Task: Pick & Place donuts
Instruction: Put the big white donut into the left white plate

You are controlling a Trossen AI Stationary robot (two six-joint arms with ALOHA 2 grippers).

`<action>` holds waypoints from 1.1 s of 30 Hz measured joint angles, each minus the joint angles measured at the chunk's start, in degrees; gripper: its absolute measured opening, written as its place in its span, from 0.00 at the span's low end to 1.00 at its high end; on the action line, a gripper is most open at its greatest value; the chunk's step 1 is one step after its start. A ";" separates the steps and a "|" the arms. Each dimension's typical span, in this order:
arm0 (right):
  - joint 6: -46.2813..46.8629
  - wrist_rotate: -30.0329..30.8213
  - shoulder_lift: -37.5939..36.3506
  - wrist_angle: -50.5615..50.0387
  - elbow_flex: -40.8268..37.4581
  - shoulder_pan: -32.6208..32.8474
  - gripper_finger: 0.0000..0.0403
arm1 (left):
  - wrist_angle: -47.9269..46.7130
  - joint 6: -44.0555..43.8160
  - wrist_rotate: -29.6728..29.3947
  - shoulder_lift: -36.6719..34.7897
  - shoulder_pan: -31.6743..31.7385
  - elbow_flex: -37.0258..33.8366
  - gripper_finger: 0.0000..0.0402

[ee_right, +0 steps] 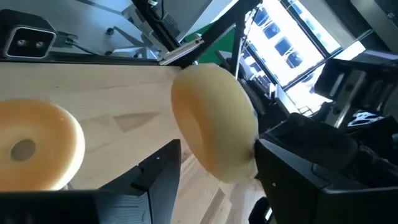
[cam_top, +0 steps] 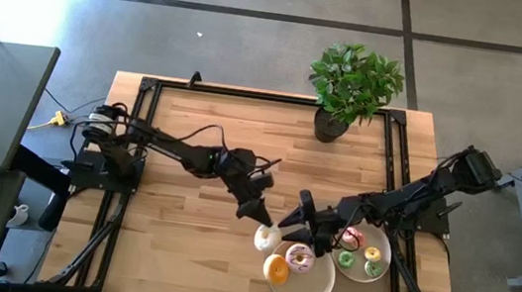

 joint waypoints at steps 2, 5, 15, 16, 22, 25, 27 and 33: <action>-0.08 0.34 0.00 0.32 0.00 -0.02 0.50 | 0.24 0.00 -1.20 0.00 0.33 0.00 0.02; -0.26 0.41 0.00 0.31 0.00 -0.02 0.50 | 0.24 0.00 -2.20 0.00 0.64 0.00 0.02; -1.91 2.29 0.00 1.75 0.00 -0.35 0.39 | 1.31 -0.82 -3.06 0.00 0.63 -0.04 0.02; -2.36 1.90 0.02 1.92 0.00 -0.35 0.38 | 1.31 -1.22 -2.84 0.00 0.63 -0.04 0.02; -2.11 -0.74 0.04 3.20 0.00 -0.37 0.38 | 1.80 -2.16 -1.96 0.00 0.63 -0.03 0.02; -2.08 0.07 0.04 2.66 0.00 -0.37 0.37 | 1.90 -2.15 -2.75 0.00 0.63 -0.04 0.02; -2.08 0.38 0.04 2.40 0.00 -0.37 0.33 | 1.94 -1.89 -3.94 0.00 0.63 -0.04 0.02; -0.36 -0.13 0.04 1.96 0.00 -0.46 0.06 | 2.16 0.11 -2.83 0.00 0.63 -0.04 0.02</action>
